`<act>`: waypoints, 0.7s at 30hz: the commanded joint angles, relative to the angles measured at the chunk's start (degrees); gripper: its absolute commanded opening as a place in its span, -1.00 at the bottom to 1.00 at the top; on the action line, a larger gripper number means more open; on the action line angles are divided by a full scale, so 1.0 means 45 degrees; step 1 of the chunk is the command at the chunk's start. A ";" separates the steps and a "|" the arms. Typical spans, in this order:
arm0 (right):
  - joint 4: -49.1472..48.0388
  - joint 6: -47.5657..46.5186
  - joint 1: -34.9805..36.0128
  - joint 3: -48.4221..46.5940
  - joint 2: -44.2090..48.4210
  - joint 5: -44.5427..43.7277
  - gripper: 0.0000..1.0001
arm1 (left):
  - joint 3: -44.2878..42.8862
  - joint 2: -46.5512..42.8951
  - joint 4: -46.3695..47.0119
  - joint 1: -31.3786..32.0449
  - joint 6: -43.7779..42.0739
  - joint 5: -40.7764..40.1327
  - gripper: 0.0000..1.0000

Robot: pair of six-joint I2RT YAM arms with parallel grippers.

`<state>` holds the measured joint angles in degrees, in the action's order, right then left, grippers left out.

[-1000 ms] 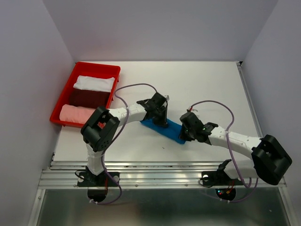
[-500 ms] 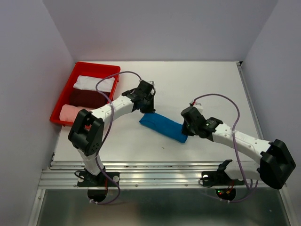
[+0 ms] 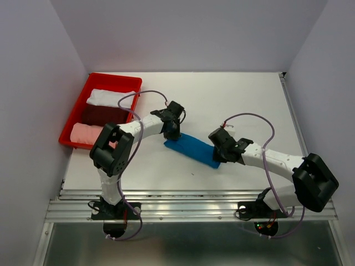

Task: Roll the t-shirts
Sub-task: Roll the T-shirt to the center of the board.

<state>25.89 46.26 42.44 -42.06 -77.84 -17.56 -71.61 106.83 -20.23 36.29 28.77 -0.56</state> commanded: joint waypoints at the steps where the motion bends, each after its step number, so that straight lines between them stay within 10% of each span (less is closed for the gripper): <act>1: 0.1432 -0.0670 0.0023 -0.1137 0.0462 -0.0687 -0.99 | -0.0178 -0.1528 -0.0915 0.0001 -0.0359 -0.1049 -1.00; 21: 0.0480 -0.0028 0.0023 -0.0129 0.0093 -0.0453 -0.99 | 0.1615 -0.0811 -0.0196 -0.0038 0.0636 -0.1888 -0.96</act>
<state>31.18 43.79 42.44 -46.76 -74.94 -19.07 -67.37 101.43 -24.29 36.25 30.28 -7.31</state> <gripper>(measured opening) 0.018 0.087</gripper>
